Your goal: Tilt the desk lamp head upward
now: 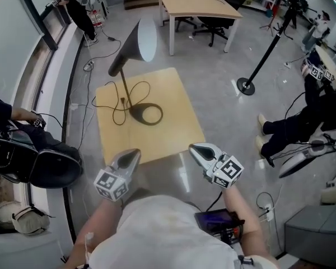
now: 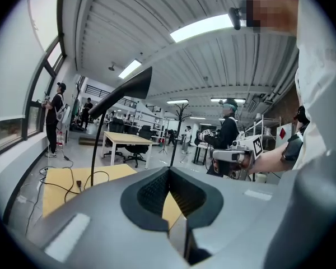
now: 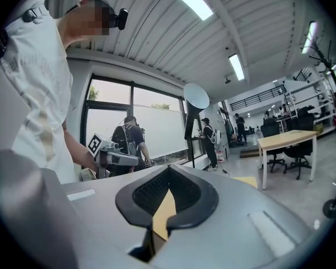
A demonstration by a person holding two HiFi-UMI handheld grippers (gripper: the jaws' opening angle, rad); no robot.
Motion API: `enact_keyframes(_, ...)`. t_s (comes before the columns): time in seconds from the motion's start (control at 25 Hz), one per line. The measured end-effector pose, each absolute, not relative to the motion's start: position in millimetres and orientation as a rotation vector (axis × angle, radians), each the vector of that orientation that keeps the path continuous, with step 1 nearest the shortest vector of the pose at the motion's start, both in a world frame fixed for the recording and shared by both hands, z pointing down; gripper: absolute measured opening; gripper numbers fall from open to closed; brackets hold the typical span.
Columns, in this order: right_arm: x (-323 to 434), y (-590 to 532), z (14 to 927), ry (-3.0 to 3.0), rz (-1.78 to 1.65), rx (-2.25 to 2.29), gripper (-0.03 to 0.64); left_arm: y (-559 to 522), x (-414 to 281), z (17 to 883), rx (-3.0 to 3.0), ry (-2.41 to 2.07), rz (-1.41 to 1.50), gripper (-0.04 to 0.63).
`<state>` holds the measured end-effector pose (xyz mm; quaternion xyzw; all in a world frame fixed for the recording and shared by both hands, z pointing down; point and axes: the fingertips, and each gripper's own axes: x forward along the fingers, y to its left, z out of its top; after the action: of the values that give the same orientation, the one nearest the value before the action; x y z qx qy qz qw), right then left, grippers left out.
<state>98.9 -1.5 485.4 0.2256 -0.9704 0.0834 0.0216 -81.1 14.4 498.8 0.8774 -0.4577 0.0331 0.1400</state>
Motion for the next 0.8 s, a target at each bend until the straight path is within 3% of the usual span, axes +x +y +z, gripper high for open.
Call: enact_keyframes(0.8,108.5,18.4,490.0,-3.025,0.285,0.711,0.014,40.1,-69.1,497.7,2.570,-1.330,0.113,0.002)
